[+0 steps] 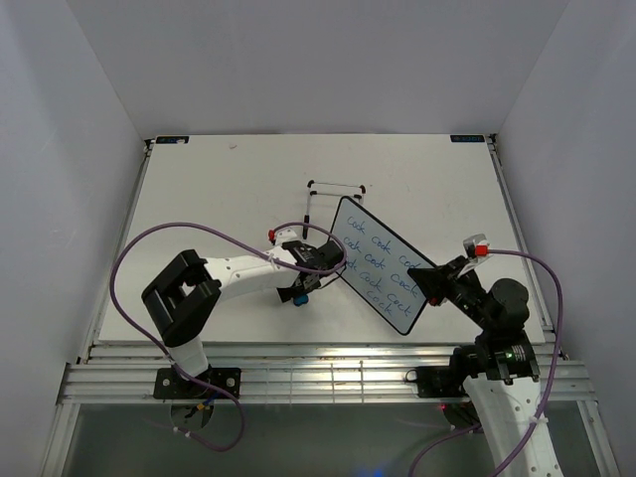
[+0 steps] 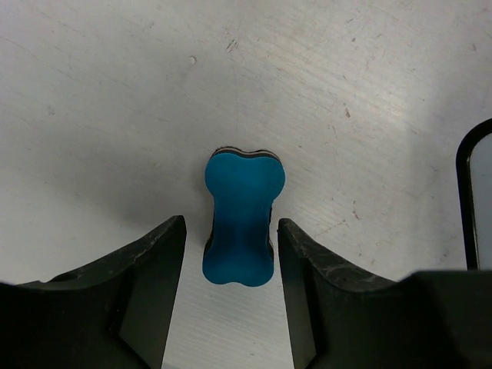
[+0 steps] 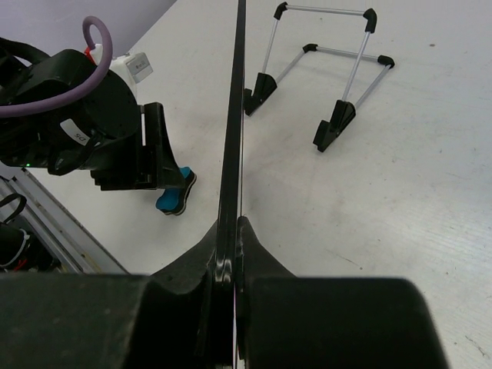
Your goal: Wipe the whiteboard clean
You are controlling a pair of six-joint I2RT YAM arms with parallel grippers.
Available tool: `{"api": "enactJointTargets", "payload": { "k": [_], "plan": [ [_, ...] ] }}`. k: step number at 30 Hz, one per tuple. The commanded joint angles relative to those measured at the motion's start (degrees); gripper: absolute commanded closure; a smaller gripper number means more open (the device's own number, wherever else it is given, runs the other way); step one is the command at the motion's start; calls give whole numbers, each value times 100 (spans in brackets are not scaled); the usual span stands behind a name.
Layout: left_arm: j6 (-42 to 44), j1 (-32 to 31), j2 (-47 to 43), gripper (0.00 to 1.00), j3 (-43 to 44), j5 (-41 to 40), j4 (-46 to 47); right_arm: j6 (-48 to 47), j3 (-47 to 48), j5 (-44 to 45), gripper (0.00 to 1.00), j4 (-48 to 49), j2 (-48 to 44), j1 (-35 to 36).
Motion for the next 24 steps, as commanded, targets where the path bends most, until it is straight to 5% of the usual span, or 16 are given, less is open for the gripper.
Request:
{"api": "enactJointTargets", "payload": {
  "k": [1, 11, 17, 24],
  "plan": [
    [-129, 48, -122, 38, -155, -65, 265, 86, 227, -218, 92, 835, -169, -8],
    [3, 92, -95, 42, -366, -38, 661, -81, 254, -227, 92, 457, -301, -16],
    [56, 110, -218, 54, -560, -47, 863, -81, 184, -192, 92, 360, -406, -8],
    [-172, 119, -999, 60, -972, -222, 793, -72, 96, -210, 92, 254, -257, -8]
  ]
}}
